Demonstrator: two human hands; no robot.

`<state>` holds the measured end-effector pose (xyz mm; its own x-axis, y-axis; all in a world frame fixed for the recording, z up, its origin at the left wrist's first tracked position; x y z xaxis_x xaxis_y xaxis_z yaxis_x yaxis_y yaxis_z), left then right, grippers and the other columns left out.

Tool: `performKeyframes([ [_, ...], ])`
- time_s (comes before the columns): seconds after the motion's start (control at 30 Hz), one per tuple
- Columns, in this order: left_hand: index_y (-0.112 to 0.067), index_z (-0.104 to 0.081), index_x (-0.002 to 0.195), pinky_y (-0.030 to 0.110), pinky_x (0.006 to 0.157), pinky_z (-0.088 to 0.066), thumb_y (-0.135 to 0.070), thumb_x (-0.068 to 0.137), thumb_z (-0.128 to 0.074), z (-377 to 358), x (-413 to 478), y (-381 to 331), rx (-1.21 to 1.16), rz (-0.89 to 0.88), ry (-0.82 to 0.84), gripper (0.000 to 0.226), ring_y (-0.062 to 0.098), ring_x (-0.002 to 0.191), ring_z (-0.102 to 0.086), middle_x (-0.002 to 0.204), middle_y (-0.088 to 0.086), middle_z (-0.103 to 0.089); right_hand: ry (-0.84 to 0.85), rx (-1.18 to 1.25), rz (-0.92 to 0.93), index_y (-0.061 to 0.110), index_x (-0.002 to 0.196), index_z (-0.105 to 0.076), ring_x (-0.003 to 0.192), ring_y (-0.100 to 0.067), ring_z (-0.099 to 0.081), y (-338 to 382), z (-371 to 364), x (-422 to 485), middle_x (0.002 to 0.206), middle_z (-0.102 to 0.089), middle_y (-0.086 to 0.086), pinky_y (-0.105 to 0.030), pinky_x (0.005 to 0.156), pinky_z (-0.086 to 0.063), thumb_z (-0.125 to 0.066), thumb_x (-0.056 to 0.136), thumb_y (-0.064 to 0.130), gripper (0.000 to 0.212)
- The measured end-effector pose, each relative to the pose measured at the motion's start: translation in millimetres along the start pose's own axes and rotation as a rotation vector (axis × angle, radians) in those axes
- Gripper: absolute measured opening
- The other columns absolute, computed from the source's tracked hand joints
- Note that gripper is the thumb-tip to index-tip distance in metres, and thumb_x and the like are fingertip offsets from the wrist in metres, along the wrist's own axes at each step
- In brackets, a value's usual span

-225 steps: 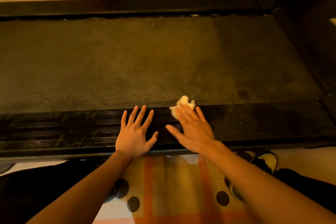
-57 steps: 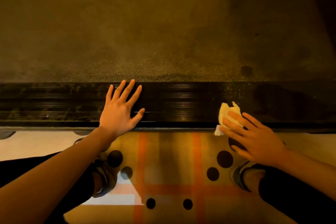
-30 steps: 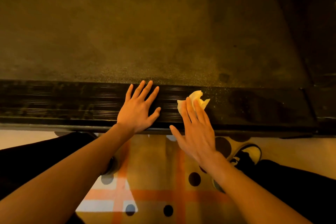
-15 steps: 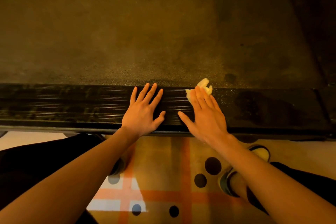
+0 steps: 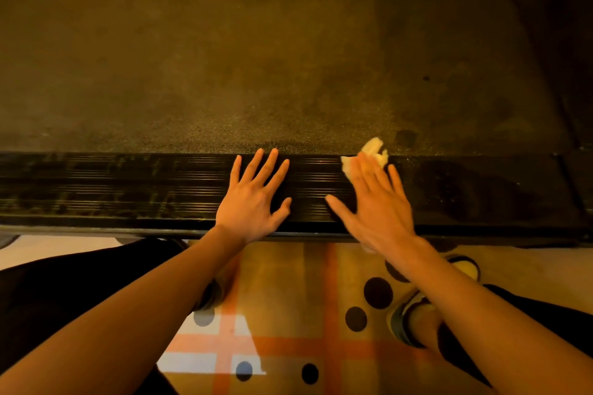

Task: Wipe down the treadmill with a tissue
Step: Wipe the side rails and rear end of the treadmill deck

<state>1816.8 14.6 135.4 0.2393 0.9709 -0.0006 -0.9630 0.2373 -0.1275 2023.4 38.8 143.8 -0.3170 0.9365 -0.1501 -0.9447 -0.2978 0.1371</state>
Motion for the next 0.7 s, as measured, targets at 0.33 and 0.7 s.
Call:
performKeyframes([
  [0.33, -0.021, -0.027, 0.164, 0.062, 0.127, -0.007, -0.066, 0.102, -0.026, -1, -1, 1, 0.004, -0.001, 0.002, 0.076, 0.033, 0.159, -0.012, 0.171, 0.008, -0.020, 0.086, 0.105, 0.029, 0.018, 0.167, -0.011, 0.160, -0.022, 0.011, 72, -9, 11, 0.174, -0.001, -0.006, -0.047, 0.130, 0.004, 0.003, 0.086, 0.085, 0.106],
  [0.7, -0.019, -0.034, 0.162, 0.063, 0.126, -0.011, -0.059, 0.100, -0.034, 0, 1, 0, -0.014, 0.008, -0.025, 0.074, 0.035, 0.158, -0.018, 0.169, 0.010, -0.027, 0.037, 0.069, -0.113, 0.014, 0.166, -0.008, 0.160, -0.028, 0.008, 22, 0, 6, 0.174, -0.004, -0.011, -0.049, 0.129, 0.004, 0.018, 0.084, 0.084, 0.111],
])
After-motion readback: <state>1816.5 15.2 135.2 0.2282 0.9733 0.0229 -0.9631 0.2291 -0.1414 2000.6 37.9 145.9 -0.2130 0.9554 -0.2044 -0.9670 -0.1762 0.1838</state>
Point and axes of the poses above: each hand's wrist, its own x-axis towards the middle knuckle, its own z-axis out of the back of the hand, y = z × x, the point moved 10 cm from there along x, towards the middle knuckle
